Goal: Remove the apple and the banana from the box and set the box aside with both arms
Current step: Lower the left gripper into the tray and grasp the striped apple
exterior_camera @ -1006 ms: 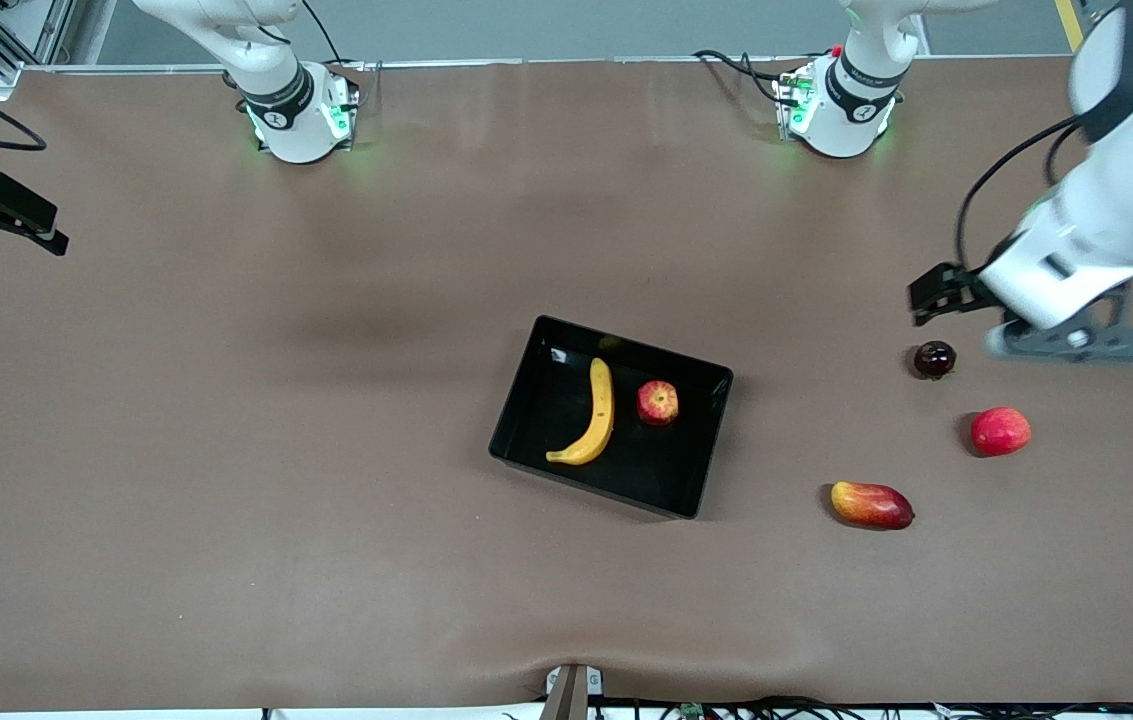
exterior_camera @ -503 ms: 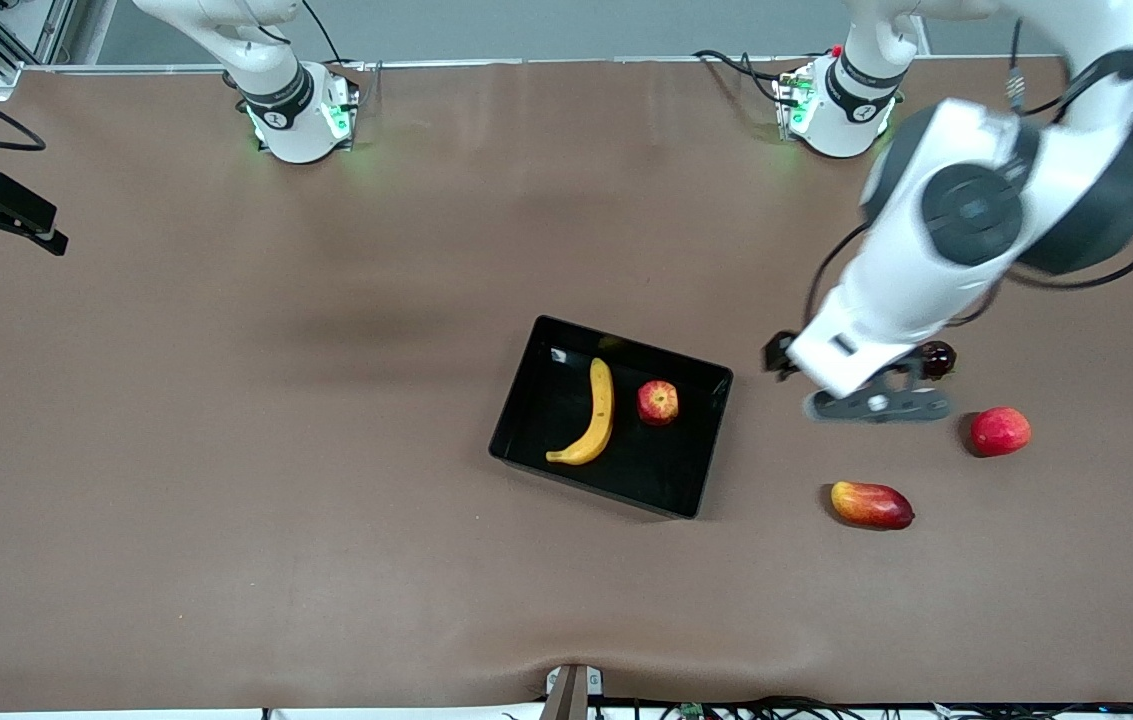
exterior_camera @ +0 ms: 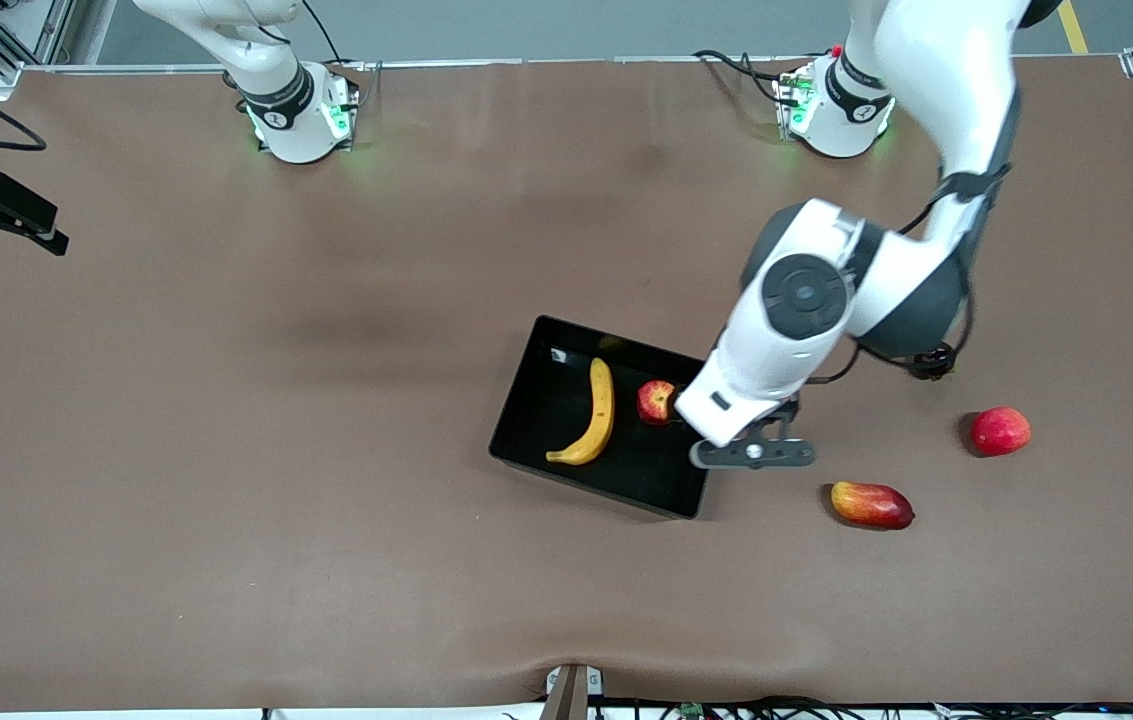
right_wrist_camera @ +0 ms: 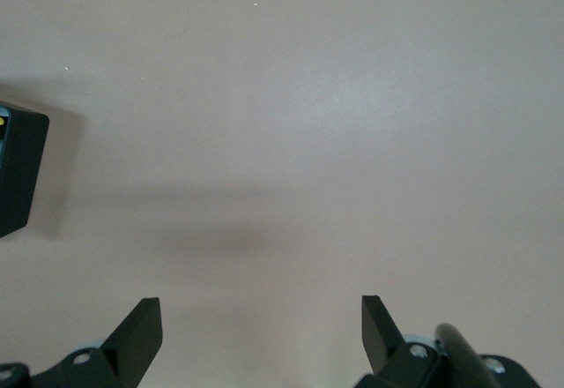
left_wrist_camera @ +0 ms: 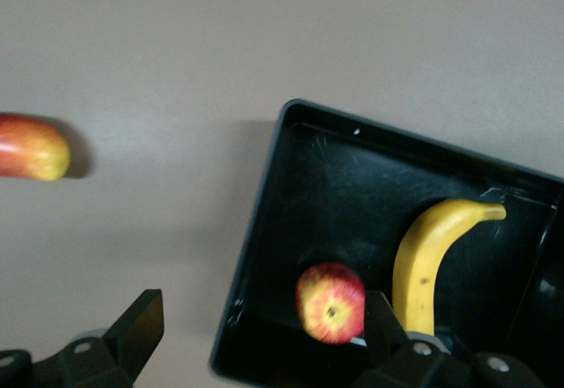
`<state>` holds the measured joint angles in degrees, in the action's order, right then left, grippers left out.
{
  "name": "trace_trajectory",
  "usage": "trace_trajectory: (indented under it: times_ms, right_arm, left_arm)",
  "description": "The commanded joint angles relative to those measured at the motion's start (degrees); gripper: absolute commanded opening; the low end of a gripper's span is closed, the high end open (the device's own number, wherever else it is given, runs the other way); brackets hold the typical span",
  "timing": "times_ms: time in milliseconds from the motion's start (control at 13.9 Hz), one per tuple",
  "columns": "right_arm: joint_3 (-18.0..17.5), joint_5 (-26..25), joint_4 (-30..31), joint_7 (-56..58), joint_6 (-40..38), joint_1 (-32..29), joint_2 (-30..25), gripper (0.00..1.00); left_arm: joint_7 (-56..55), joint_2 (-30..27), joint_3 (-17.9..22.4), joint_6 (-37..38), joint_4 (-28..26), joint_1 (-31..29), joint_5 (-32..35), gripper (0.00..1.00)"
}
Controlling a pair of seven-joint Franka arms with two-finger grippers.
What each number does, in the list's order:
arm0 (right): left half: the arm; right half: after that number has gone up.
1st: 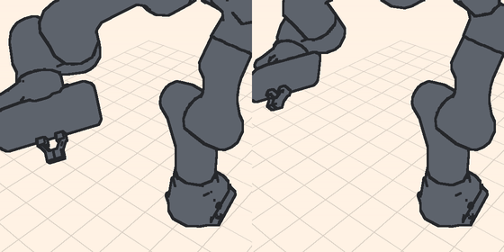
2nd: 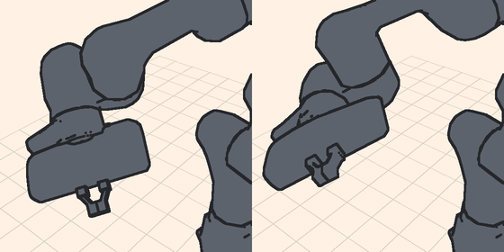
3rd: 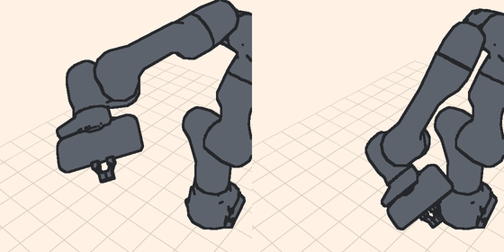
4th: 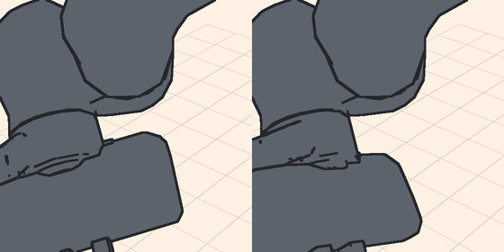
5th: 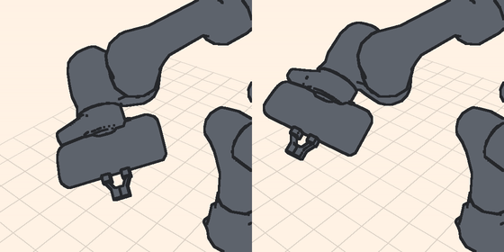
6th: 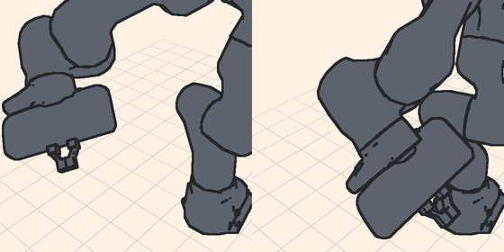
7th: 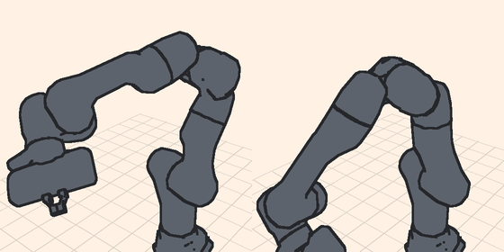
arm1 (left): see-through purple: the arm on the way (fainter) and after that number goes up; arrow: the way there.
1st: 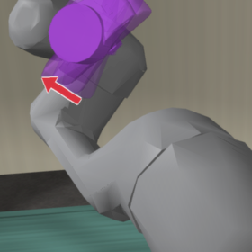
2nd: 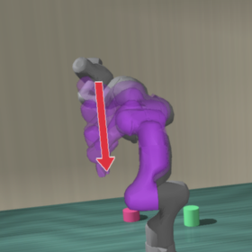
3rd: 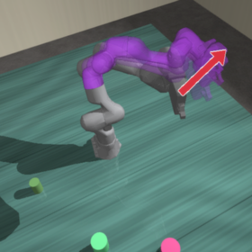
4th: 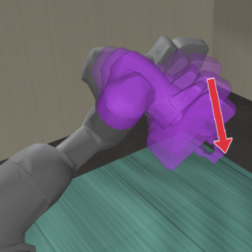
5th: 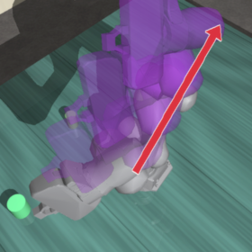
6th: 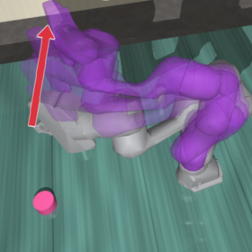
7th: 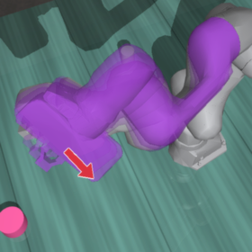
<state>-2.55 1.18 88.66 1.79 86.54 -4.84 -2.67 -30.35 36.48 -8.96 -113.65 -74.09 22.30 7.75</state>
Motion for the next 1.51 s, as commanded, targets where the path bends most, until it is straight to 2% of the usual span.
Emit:
trace_trajectory:
  times_ms: [0, 144, 288, 503, 791, 1150, 1366, 1438]
  right_arm:
    - [0.00, 0.93, -1.30, 0.50, -0.41, -0.08, 0.65, 1.00]
    - [0.00, 0.93, -1.30, 0.50, -0.41, -0.08, 0.65, 1.00]
    - [0.00, 0.93, -1.30, 0.50, -0.41, -0.08, 0.65, 1.00]
    - [0.00, 0.93, -1.30, 0.50, -0.41, -0.08, 0.65, 1.00]
    - [0.00, 0.93, -1.30, 0.50, -0.41, -0.08, 0.65, 1.00]
    - [0.00, 0.93, -1.30, 0.41, -0.41, -0.08, 0.65, 1.00]
    - [0.00, 0.93, -1.30, 0.50, -0.41, -0.08, 0.65, 1.00]
    - [0.00, 0.93, -1.30, 0.50, -0.41, -0.08, 0.65, 1.00]
  left_arm:
    - [-1.12, 5.95, 5.60, -6.20, 4.65, 6.15, 1.13, 1.00]
    - [-4.44, 9.12, 9.48, -9.13, 4.83, 10.12, 0.95, 1.00]
    - [-5.42, 10.53, 10.72, -9.93, 4.65, 11.36, 1.04, 1.00]
    - [-6.21, 11.59, 10.72, -9.05, 2.91, 13.29, 1.22, 1.00]
    - [-9.20, 11.42, 10.55, -3.08, 1.32, 14.53, 1.30, 1.00]
    - [-9.03, 11.06, 10.02, -2.37, -3.07, 14.53, 0.42, 1.00]
    - [-9.73, 11.24, 9.93, -2.11, -3.78, 14.70, -0.89, 1.00]
    - [-9.82, 11.07, 9.84, -1.32, -3.87, 15.14, -1.24, 0.90]
